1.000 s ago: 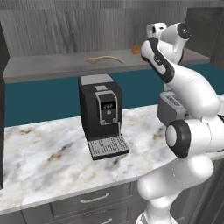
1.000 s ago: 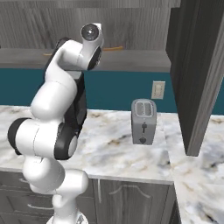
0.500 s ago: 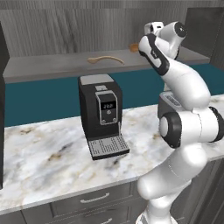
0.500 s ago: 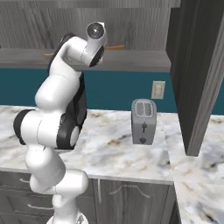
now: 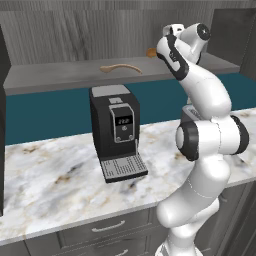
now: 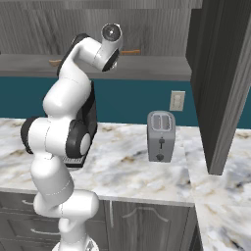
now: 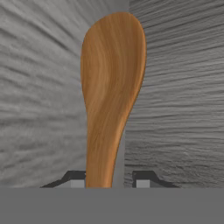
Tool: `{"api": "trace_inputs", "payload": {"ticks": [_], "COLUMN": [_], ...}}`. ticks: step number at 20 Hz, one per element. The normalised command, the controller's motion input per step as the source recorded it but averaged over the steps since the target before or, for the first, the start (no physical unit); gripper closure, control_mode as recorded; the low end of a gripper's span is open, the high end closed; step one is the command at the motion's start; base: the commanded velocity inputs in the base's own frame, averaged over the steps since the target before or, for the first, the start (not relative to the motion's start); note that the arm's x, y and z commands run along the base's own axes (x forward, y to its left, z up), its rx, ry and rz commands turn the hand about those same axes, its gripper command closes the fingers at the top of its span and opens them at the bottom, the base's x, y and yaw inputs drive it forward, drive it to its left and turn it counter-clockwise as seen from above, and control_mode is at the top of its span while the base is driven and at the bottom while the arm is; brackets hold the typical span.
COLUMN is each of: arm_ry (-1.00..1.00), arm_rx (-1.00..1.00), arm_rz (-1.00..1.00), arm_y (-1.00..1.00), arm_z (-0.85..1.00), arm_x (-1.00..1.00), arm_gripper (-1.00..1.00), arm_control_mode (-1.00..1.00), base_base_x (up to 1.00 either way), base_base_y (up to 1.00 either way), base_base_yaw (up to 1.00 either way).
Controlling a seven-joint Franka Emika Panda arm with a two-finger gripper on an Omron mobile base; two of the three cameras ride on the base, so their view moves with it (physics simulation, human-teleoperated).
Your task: Organize the utensils by type. Pick up the wooden spoons from the counter and place them in the open cabinet. Then pick up the metallic utensils from the counter and place them in the open drawer.
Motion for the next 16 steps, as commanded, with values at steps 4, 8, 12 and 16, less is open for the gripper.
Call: {"api": "trace_inputs", "payload": {"ticks": [4, 8, 12, 16], "arm_ry": [0.04, 0.11, 0.09, 0.12], "arm_rx": [0.03, 0.00, 0.04, 0.06], "arm_rz": [0.03, 0.04, 0.05, 0.07], "arm_y": [0.07, 0.17, 0.03, 0.00], "arm_z": [-0.22, -0.35, -0.24, -0.25], "arm_x": [0.19, 0.06, 0.06, 0.03], "arm_gripper": [1.00, -1.00, -1.00, -1.00], "arm_control_mode": [-1.00, -1.00, -1.00, -1.00], "base_base_x": [0.00, 0.00, 0.00, 0.00], "base_base_y": [0.00, 0.00, 0.00, 0.00], "base_base_yaw": [0.00, 0.00, 0.00, 0.00]}}
